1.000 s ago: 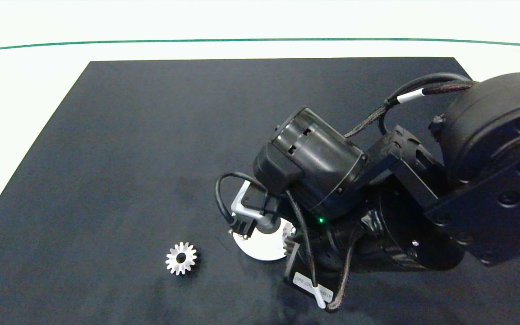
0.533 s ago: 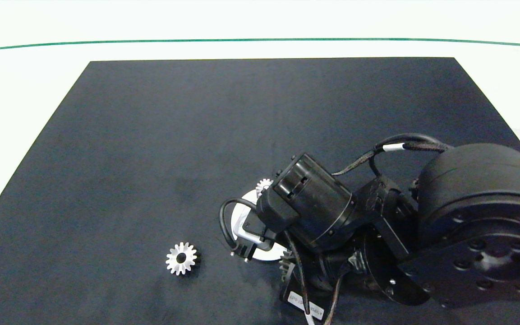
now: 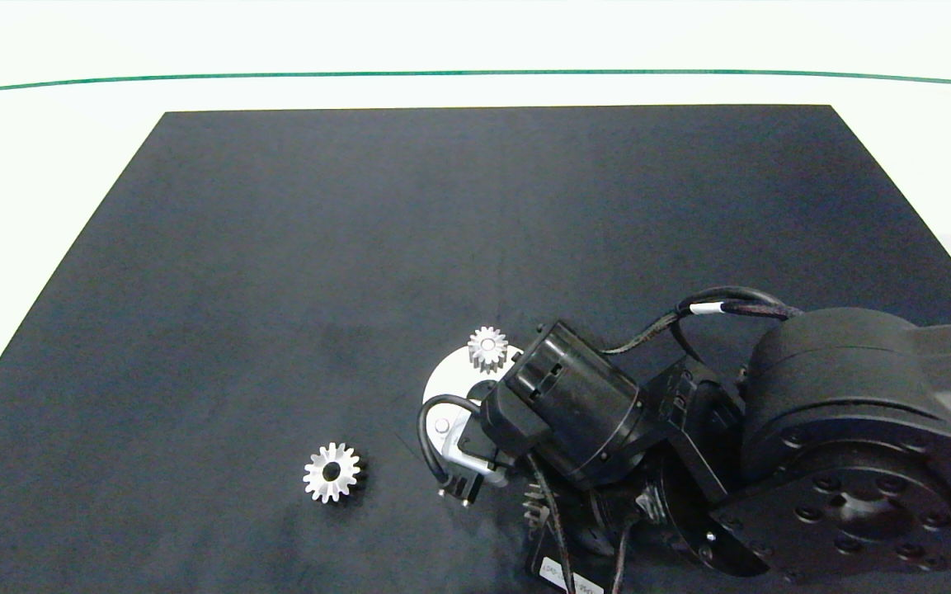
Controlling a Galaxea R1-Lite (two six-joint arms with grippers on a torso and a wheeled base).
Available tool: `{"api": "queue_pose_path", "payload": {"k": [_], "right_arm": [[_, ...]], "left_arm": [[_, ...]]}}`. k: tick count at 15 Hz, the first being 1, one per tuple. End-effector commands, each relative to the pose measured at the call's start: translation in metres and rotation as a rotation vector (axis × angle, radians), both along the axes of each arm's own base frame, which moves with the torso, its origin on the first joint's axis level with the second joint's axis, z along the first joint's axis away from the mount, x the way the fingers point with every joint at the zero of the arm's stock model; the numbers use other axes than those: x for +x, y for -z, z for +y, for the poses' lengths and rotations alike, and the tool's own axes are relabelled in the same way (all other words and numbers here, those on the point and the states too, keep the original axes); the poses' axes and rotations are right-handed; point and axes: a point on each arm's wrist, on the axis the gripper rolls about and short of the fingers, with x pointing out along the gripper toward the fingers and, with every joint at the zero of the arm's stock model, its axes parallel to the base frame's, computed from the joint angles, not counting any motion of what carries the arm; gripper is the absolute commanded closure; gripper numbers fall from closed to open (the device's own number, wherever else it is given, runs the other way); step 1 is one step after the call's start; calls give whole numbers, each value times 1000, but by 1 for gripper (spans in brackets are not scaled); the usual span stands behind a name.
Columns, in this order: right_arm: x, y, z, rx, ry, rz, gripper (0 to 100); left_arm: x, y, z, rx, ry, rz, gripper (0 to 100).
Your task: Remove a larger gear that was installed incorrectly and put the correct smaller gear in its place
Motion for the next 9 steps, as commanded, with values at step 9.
{"api": "queue_pose_path", "payload": {"k": [9], "right_arm": [[0, 4, 1, -12, -3, 8, 81]], "left_arm": [[0, 1, 0, 3, -3, 6, 0]]}}
